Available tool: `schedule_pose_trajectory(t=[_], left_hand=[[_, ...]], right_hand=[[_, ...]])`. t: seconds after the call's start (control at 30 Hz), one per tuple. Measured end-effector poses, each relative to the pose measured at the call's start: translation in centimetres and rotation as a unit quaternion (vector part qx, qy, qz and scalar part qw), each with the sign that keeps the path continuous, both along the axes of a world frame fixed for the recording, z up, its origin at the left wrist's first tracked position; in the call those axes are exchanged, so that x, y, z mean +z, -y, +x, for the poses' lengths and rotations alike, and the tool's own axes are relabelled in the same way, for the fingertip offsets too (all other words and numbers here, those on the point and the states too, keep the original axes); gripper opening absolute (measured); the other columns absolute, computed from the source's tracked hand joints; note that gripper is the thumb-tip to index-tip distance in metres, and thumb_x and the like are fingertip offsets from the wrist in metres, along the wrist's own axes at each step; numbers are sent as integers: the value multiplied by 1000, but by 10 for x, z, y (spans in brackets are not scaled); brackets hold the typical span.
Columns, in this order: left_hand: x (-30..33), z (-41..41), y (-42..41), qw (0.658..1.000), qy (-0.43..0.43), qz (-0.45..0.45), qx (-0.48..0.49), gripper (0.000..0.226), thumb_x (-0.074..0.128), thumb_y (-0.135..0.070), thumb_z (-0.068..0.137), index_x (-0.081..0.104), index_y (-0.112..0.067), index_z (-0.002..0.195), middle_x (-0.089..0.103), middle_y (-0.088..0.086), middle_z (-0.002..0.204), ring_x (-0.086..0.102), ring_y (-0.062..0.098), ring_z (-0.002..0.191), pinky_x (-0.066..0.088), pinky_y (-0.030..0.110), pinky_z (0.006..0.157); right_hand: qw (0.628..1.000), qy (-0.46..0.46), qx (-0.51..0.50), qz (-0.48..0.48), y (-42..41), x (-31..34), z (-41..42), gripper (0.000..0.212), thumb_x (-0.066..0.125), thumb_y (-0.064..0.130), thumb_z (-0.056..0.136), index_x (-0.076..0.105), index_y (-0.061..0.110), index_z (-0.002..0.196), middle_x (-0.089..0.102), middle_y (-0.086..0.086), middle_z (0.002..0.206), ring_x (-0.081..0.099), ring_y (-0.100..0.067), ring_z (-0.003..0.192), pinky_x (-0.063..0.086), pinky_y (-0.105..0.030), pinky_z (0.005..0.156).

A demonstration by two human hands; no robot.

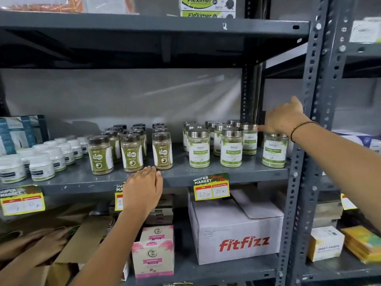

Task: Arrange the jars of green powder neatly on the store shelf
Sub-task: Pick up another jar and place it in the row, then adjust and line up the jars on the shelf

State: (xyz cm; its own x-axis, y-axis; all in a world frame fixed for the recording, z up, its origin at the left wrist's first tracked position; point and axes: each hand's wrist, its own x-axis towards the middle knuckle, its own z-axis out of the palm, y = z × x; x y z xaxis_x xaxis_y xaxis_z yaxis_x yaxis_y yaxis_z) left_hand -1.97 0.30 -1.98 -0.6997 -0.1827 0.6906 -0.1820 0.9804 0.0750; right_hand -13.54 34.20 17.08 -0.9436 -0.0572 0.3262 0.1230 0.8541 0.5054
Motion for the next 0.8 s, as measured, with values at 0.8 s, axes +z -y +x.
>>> schedule_pose_trajectory(t=[0.8], left_hand=[[-3, -1, 0, 1000, -16, 2, -2, 44, 38, -34, 93, 71, -7, 105, 72, 9, 106, 66, 23, 100, 50, 37, 87]], right_hand=[[973, 97, 133, -163, -7, -4, -33, 56, 51, 62, 89, 66, 19, 121, 67, -2, 116, 60, -24, 106, 50, -40, 94]])
